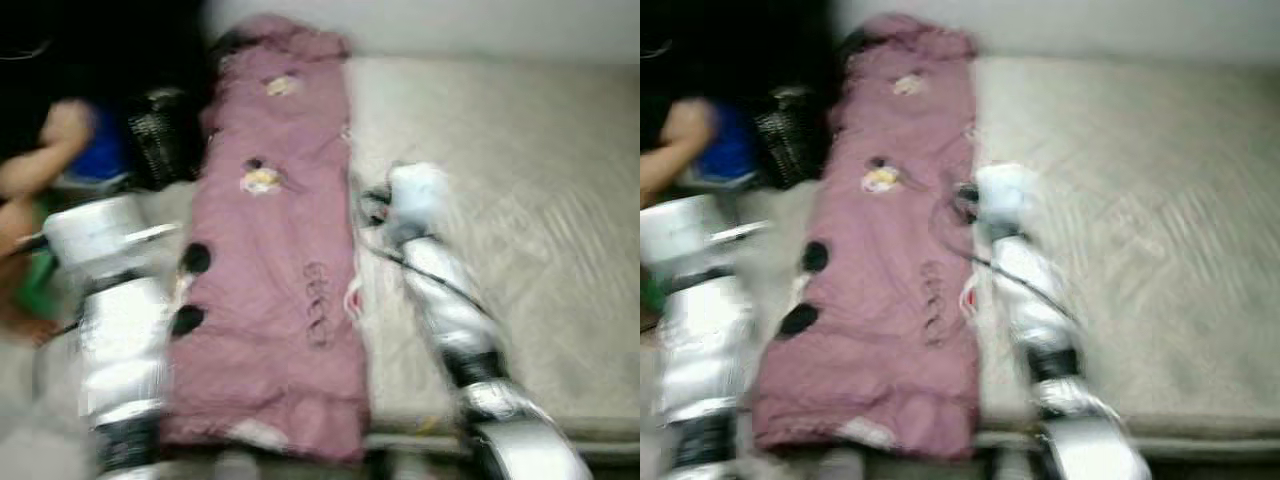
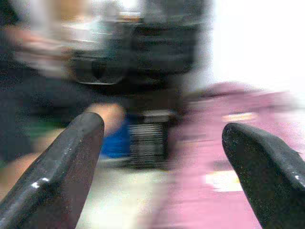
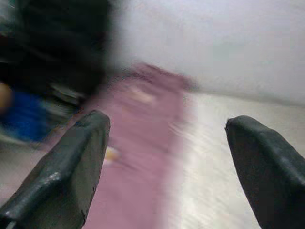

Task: Clean up the room

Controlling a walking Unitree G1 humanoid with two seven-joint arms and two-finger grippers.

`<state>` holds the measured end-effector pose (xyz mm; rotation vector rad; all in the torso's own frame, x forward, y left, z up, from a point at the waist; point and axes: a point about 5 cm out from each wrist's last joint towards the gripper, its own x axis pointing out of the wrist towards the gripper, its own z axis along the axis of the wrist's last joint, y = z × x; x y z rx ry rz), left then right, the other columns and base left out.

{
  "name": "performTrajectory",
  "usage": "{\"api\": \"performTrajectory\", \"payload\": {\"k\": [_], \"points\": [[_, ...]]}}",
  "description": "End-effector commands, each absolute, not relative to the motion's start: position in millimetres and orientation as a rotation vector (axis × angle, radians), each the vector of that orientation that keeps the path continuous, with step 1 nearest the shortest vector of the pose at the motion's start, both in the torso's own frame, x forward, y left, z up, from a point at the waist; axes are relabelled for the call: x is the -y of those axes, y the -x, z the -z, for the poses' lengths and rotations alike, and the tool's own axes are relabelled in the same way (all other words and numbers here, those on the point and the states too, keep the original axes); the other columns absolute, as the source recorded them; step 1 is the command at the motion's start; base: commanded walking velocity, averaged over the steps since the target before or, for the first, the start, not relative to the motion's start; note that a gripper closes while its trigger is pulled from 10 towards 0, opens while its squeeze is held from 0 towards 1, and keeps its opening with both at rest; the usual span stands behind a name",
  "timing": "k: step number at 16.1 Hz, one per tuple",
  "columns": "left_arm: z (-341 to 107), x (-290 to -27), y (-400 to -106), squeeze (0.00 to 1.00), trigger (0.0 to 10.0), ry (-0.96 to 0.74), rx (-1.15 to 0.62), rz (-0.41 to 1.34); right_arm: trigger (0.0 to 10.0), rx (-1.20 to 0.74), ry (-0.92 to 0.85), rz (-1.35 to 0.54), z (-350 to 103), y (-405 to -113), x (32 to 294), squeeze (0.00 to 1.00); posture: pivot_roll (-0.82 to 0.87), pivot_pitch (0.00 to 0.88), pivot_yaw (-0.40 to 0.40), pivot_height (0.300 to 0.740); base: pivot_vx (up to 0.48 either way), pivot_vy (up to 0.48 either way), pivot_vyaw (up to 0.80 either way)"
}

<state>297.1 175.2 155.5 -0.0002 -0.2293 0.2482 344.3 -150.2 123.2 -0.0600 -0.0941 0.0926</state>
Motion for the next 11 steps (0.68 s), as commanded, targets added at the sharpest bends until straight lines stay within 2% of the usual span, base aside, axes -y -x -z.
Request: {"api": "performTrajectory", "payload": {"k": [1,11], "points": [[-151.8,-199.7,-289.8,0.0,10.0,-0.056,0.22,-0.315,10.0,0.14,0.035,-0.146,-135.5,-348.7,127.0,0.0,0.09,0.0,-0.018,0.734,0.0,0.0,0.0],[-146.5,-192.8,-290.8,0.0,10.0,-0.004,0.19,-0.286,10.0,0.135,0.054,-0.143,-132.7,-350.0,125.6,0.0,0.1,0.0,-0.022,0.74,0.0,0.0,0.0]]}}
